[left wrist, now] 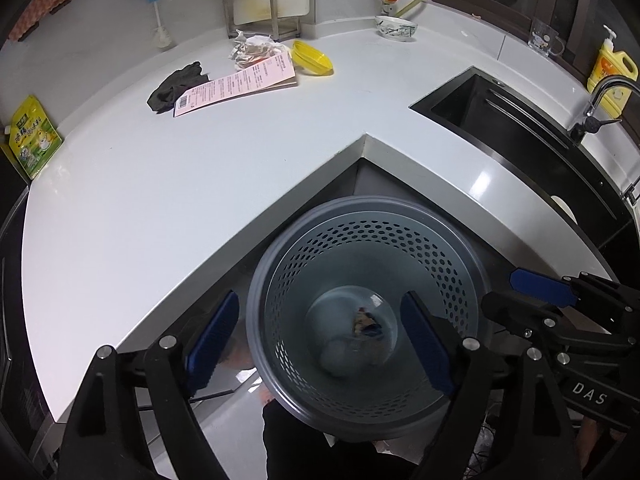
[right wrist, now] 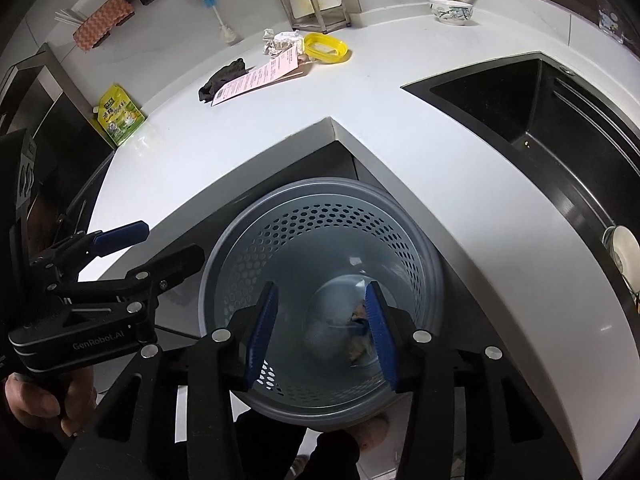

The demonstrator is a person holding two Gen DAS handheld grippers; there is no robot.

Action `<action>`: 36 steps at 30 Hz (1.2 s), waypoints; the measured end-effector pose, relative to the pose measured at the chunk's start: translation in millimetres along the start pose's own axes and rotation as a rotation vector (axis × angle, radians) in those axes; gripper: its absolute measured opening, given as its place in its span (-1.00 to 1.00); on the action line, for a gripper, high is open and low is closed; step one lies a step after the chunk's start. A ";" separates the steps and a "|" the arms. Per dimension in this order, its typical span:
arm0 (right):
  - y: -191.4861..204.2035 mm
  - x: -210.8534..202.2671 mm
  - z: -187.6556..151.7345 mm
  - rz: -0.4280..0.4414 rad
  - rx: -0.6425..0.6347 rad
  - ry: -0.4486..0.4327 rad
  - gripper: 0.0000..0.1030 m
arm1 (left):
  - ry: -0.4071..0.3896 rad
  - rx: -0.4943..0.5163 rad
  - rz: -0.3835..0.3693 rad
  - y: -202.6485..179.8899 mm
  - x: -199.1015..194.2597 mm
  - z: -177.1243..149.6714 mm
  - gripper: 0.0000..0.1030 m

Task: Collect trash
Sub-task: 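Open the left gripper to drop the clear cup while the right drops the blue strap, then move both tools back from the wastebasket to the trash pile on the counter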

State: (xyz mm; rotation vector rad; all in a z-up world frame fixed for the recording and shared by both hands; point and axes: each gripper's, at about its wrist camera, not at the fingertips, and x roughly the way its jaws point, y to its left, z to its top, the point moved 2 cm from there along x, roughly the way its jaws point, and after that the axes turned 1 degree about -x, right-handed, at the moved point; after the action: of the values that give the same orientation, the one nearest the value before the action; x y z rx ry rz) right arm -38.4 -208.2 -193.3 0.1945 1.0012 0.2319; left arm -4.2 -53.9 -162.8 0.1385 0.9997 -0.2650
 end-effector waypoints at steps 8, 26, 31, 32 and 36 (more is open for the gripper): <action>2.1 -2.4 4.1 0.005 0.002 -0.004 -0.15 | -0.018 -0.001 0.001 1.9 -7.0 5.9 0.58; 15.0 -1.8 67.1 0.006 0.024 -0.086 0.09 | -0.133 -0.074 0.048 59.8 -35.4 62.9 0.68; 23.7 9.2 97.3 0.002 0.032 -0.096 0.31 | -0.158 -0.102 0.053 86.8 -31.5 90.0 0.73; 25.2 12.6 104.9 -0.002 0.033 -0.098 0.35 | -0.162 -0.107 0.051 91.3 -29.6 96.0 0.74; 26.4 25.4 135.0 -0.020 0.050 -0.115 0.44 | -0.177 -0.120 0.043 109.5 -19.5 121.9 0.75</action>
State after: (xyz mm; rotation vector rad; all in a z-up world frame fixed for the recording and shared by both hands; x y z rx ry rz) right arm 86.7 -183.1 -135.9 0.2405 0.8944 0.1759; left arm 115.6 25.4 -81.8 0.0271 0.8337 -0.1740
